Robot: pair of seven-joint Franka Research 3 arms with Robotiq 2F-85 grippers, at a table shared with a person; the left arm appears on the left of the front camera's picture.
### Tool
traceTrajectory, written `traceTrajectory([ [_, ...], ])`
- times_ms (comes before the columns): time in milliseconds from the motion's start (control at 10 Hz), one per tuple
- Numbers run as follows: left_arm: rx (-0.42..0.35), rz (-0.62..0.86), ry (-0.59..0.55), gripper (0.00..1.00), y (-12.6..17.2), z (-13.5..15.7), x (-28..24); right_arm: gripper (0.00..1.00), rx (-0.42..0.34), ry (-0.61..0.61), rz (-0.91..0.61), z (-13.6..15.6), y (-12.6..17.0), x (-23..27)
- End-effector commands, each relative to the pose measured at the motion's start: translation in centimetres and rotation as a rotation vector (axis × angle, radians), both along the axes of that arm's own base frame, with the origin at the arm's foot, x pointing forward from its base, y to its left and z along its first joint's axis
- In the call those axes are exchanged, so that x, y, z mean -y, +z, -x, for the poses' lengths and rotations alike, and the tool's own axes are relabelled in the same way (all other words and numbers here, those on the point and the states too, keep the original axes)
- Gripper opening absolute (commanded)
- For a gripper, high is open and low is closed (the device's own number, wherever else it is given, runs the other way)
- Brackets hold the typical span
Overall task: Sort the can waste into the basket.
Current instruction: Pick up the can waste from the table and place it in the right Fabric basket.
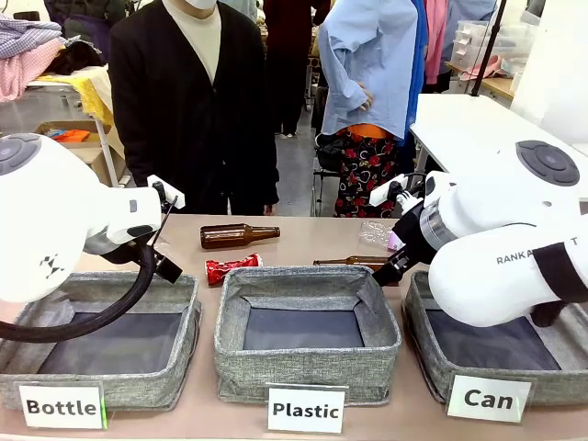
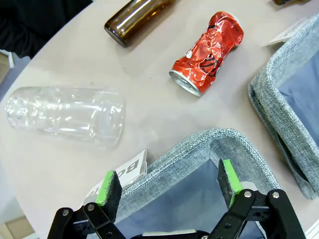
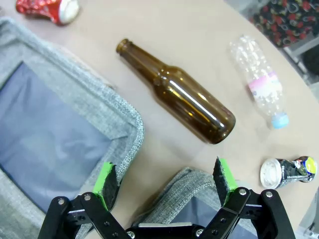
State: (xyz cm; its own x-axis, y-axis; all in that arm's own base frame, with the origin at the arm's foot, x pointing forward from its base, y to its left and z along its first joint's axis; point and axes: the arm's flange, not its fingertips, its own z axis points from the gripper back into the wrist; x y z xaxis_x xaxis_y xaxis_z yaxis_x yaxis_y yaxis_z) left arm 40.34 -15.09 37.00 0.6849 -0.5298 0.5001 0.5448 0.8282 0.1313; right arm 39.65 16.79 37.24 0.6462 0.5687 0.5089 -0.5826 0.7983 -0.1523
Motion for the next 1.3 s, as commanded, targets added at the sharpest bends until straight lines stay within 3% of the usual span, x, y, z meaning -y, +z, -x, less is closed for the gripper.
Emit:
traceTrajectory([
  [0, -0.001, 0.037, -0.018, 1.00, 2.6, 1.0, 1.2, 1.00, 0.006, -0.001, -0.001, 0.5, 2.1, -0.1],
  [100, -0.022, 0.155, 0.006, 1.00, 6.4, 2.5, 2.8, 1.00, 0.001, 0.012, -0.064, 1.7, 4.9, 0.2],
  [200, -0.102, 0.259, 0.011, 1.00, 10.6, 4.8, 4.1, 1.00, -0.033, 0.017, -0.194, 3.3, 8.5, 1.0],
  [300, -0.140, 0.352, 0.013, 1.00, 13.8, 6.6, 3.9, 1.00, -0.087, -0.092, -0.303, 4.3, 11.3, 2.3],
  [400, -0.158, 0.451, 0.016, 1.00, 16.2, 8.5, 1.9, 1.00, -0.207, -0.086, -0.437, 5.6, 13.5, 4.5],
  [500, -0.237, 0.575, -0.041, 1.00, 18.0, 9.9, -1.7, 1.00, -0.269, -0.143, -0.563, 6.4, 14.8, 7.6],
  [600, -0.250, 0.713, -0.062, 1.00, 18.3, 11.4, -6.6, 1.00, -0.307, -0.129, -0.713, 7.2, 15.3, 12.4],
  [700, -0.240, 0.833, -0.027, 1.00, 17.0, 12.6, -11.2, 1.00, -0.321, -0.199, -0.831, 7.3, 14.9, 16.9],
  [900, -0.213, 1.088, 0.170, 1.00, 13.4, 12.7, -20.4, 1.00, -0.360, -0.352, -1.064, 6.6, 12.4, 24.4],
  [1100, -0.219, 1.380, 0.485, 1.00, 6.6, 13.3, -26.9, 1.00, -0.368, -0.484, -1.297, 6.5, 8.7, 31.4],
  [1200, -0.217, 1.442, 0.659, 1.00, 4.4, 14.2, -27.1, 1.00, -0.308, -0.593, -1.402, 7.0, 7.4, 34.3],
])
